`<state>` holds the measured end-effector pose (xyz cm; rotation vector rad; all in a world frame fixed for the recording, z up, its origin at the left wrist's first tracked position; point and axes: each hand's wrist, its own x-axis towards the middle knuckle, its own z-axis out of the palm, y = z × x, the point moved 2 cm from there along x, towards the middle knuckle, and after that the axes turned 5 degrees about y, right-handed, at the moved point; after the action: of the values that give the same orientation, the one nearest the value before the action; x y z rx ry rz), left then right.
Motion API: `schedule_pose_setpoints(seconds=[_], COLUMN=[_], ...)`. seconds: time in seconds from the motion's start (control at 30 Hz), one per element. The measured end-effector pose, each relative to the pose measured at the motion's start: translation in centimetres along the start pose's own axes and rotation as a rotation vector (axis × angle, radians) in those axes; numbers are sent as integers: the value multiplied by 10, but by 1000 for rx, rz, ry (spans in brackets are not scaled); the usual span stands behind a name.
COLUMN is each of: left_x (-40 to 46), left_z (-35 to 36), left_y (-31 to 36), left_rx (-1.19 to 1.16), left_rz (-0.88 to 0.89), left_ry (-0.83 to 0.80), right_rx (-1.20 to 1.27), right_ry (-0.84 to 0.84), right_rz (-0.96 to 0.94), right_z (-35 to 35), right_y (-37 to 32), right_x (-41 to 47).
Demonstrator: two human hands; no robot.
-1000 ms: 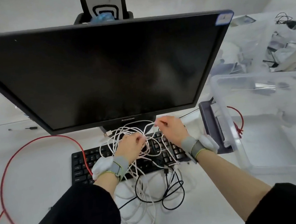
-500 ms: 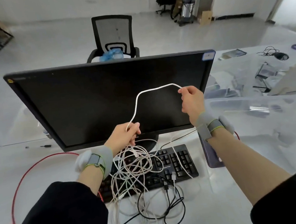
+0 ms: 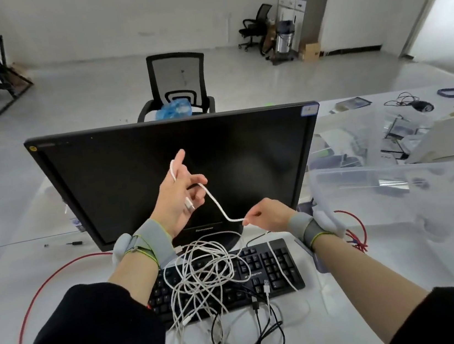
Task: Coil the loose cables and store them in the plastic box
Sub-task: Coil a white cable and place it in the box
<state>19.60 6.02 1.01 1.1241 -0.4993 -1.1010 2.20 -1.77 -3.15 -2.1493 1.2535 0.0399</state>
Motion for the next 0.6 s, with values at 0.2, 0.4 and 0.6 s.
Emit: schedule_pose_setpoints(seconds=[0.2,0.4,0.6], left_x=[1,-23,-29], left_z=[7,23,37], left_y=[-4,-22,-2], left_rx=[692,675,404], left_rz=[275,13,-205], left_ry=[44,-281,-446], right_rx=[155,587,640], right_ry=[-204,198,438], right_rz=[-175,-207,-126], right_z=[-28,-72,-64], right_y=[-30,-36,-21], right_x=[-20,-17,-4])
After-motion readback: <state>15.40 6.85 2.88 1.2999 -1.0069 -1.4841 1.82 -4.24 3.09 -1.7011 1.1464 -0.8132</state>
